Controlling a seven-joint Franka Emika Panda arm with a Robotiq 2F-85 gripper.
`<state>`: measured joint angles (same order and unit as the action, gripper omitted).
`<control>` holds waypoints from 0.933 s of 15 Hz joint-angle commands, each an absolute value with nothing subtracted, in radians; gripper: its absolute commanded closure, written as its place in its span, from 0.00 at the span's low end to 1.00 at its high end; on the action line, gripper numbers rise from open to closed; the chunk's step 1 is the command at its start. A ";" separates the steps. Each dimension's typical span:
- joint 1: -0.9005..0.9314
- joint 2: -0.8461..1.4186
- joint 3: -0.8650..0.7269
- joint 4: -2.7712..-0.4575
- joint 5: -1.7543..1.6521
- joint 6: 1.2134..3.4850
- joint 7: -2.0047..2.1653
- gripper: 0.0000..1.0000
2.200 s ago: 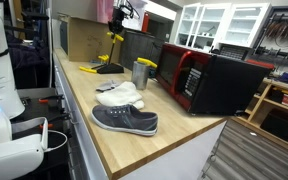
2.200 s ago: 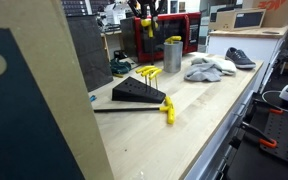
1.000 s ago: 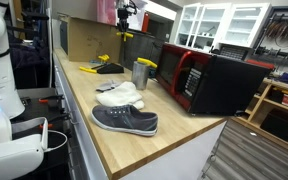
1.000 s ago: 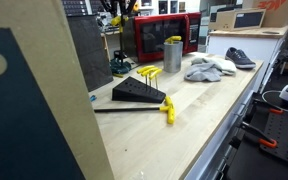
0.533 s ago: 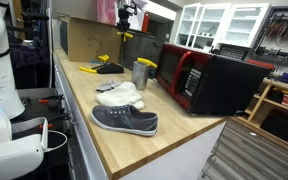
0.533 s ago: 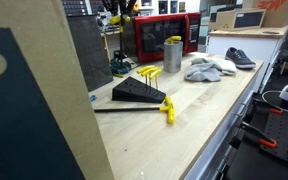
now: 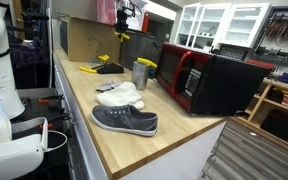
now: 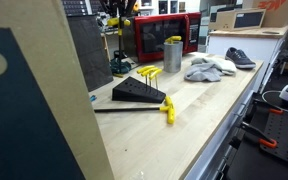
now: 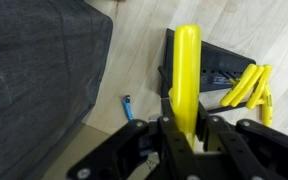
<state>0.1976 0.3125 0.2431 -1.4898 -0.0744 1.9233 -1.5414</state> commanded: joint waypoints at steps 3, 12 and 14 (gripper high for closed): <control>0.197 0.295 0.244 -1.487 -0.043 1.872 -1.507 0.94; 0.202 0.324 0.242 -1.486 -0.050 1.862 -1.495 0.94; 0.203 0.332 0.241 -1.487 -0.056 1.876 -1.496 0.94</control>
